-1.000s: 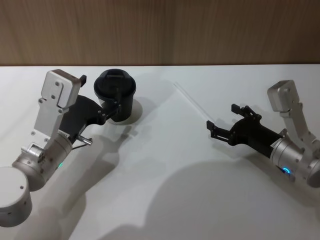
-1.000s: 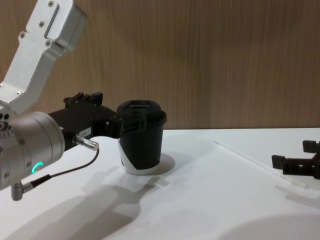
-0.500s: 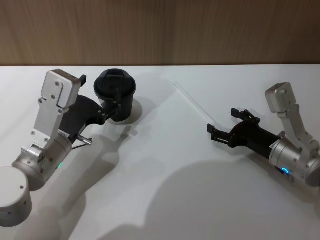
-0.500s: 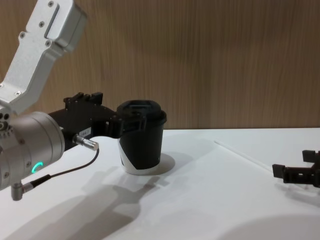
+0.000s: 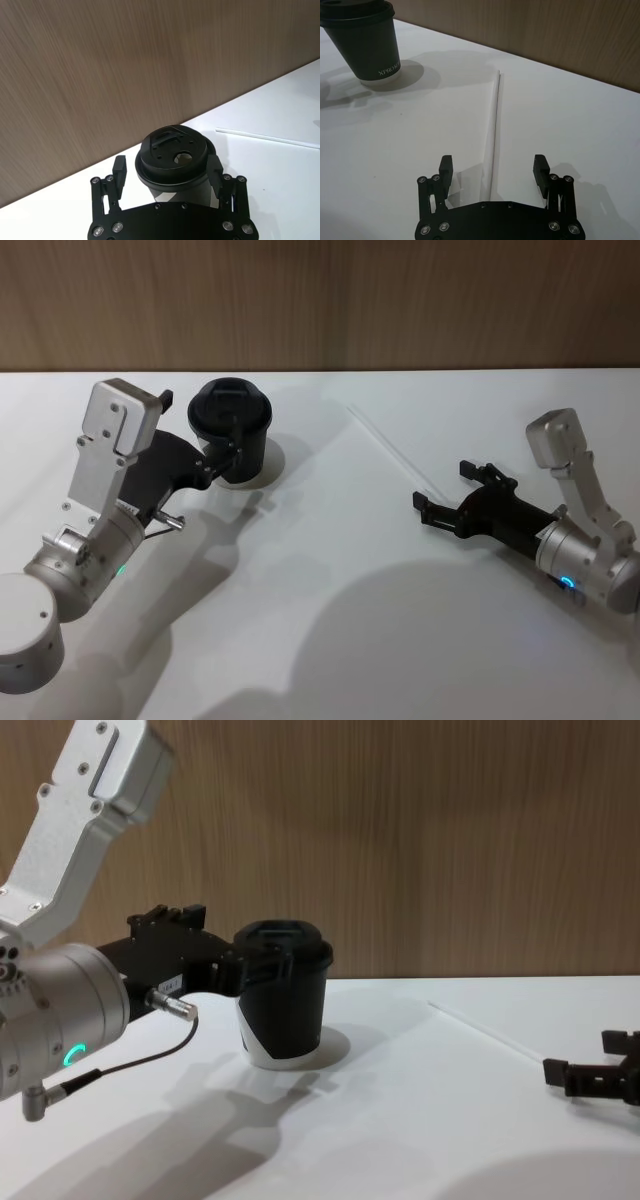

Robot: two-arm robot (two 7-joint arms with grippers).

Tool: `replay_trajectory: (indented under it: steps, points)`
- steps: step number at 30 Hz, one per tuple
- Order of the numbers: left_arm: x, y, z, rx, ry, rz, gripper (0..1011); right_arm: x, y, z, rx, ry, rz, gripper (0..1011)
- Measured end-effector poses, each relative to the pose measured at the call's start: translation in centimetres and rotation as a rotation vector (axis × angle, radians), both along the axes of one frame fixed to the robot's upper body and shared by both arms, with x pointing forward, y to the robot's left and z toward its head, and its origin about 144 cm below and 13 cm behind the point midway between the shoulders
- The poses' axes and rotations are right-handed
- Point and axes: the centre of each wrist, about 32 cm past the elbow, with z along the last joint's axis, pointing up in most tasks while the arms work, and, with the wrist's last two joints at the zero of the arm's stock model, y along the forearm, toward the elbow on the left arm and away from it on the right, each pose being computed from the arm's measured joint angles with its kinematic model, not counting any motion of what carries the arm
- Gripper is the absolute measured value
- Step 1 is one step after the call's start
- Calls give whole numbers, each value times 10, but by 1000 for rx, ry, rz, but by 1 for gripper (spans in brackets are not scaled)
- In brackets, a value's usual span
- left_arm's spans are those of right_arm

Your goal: Pick up the straw with one hand, pass it to the other hand, and insert it into the cup.

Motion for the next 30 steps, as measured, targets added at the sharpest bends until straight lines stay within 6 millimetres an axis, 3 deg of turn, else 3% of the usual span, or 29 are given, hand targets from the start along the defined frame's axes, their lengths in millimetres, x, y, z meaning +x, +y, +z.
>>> replay_trajectory:
  steps: [16,22,30]
  points:
    - [0,0,0,0,0,0,1003,1,0,-3,1,10,8,993]
    - [0,0,0,0,0,0,1003,2,0,-4,2,14,8,873]
    - [0,0,0,0,0,0,1003,1,0,-5,4,18,10,630]
